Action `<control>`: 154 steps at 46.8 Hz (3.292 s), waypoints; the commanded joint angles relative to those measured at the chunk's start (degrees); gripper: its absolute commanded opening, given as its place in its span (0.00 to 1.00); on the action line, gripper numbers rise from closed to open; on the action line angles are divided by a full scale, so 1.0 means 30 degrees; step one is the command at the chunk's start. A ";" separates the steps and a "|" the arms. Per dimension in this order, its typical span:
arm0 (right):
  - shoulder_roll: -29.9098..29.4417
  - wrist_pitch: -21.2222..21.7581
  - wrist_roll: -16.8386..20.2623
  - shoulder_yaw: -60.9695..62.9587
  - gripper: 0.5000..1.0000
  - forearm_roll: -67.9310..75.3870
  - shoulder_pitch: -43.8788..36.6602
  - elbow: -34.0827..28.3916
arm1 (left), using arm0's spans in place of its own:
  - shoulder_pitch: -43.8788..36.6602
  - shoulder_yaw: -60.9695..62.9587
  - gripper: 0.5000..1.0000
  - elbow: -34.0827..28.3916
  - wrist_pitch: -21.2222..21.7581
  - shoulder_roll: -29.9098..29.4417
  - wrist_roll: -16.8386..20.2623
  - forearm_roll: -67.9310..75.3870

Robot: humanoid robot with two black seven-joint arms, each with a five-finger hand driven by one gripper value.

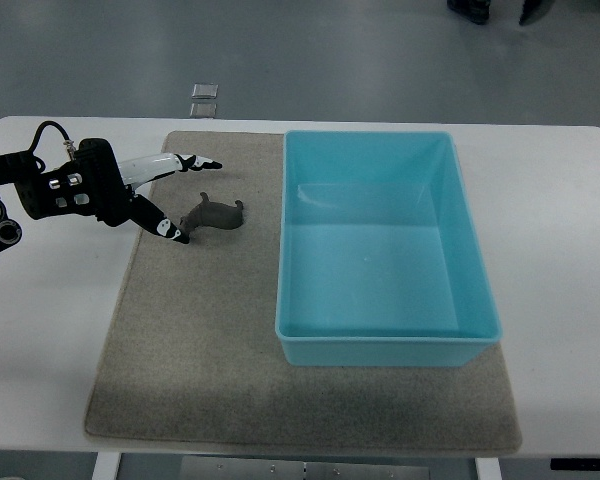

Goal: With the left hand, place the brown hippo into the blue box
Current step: 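Lower the left hand over the hippo and close fingers around it, then lift the hippo off the mat with the left hand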

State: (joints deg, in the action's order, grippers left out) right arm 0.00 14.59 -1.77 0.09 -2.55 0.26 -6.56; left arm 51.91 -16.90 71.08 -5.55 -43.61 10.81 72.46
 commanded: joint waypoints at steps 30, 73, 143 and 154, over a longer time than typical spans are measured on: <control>0.0000 0.0000 0.0003 -0.0001 0.87 0.0001 0.0000 0.0018 | 0.0393 0.0800 0.93 -0.0344 0.1233 0.1997 -0.2022 0.4265; 0.0000 0.0000 0.0003 -0.0001 0.87 0.0001 0.0000 0.0018 | 0.0627 0.1005 0.37 -0.0227 0.1263 0.1997 -0.2345 0.4851; 0.0000 0.0000 0.0003 -0.0001 0.87 0.0001 0.0000 0.0018 | 0.2881 0.0391 0.00 0.0651 0.0824 -0.1019 -0.1935 0.3884; 0.0000 0.0000 0.0003 -0.0001 0.87 0.0001 0.0000 -0.0011 | 0.5137 0.0332 0.00 0.2261 -0.0640 -0.2250 -0.1584 0.2685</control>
State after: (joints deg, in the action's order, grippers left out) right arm 0.00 14.59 -1.76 0.09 -2.55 0.27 -6.57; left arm 65.46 -15.92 76.14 -6.24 -49.24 5.66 81.90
